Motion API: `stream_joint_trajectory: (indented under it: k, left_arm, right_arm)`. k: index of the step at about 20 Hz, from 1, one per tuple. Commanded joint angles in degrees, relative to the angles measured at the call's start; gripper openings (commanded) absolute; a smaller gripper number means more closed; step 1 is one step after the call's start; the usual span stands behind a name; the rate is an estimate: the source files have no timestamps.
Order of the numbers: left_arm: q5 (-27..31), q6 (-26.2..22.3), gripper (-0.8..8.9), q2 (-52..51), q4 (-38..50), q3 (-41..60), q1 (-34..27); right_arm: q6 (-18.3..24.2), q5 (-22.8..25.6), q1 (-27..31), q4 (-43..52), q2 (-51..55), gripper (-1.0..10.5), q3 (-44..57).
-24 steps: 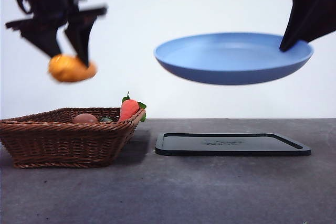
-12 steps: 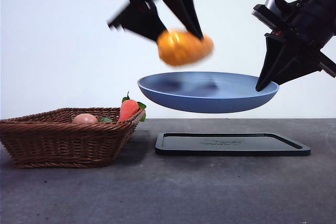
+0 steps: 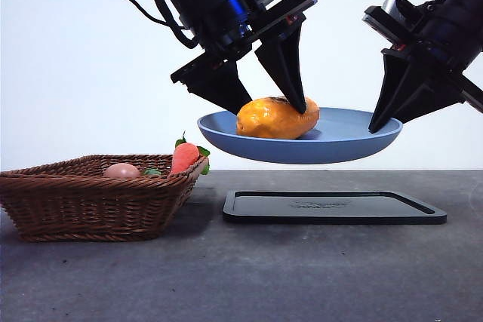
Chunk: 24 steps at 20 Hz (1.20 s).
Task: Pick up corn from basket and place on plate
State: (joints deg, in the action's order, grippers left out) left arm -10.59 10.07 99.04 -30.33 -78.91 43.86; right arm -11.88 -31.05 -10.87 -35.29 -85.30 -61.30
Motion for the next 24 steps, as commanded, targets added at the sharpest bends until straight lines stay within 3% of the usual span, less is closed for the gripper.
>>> stream_joint_trajectory:
  k: [1,8,17,24]
  left_arm:
    - [0.15,-0.11,3.35,0.61,0.13,-1.18,0.94]
    - [0.13,-0.13,3.40,0.48,-3.23,-3.52,1.01]
    - [0.15,-3.91,3.39,0.48,-14.62,-16.94,0.76]
    - [0.15,-5.22,3.39,-2.08,-19.30,-19.28,-0.28]
  right_arm:
    - [-0.61,-0.52,-0.26,0.48,-0.42,0.0,-1.01]
    - [-0.77,-0.48,-0.26,-0.39,-0.42,0.0,-1.01]
    - [-1.14,0.46,2.14,1.29,-1.31,0.0,-1.07]
    - [-1.01,0.44,8.11,3.13,-12.85,0.0,-5.75]
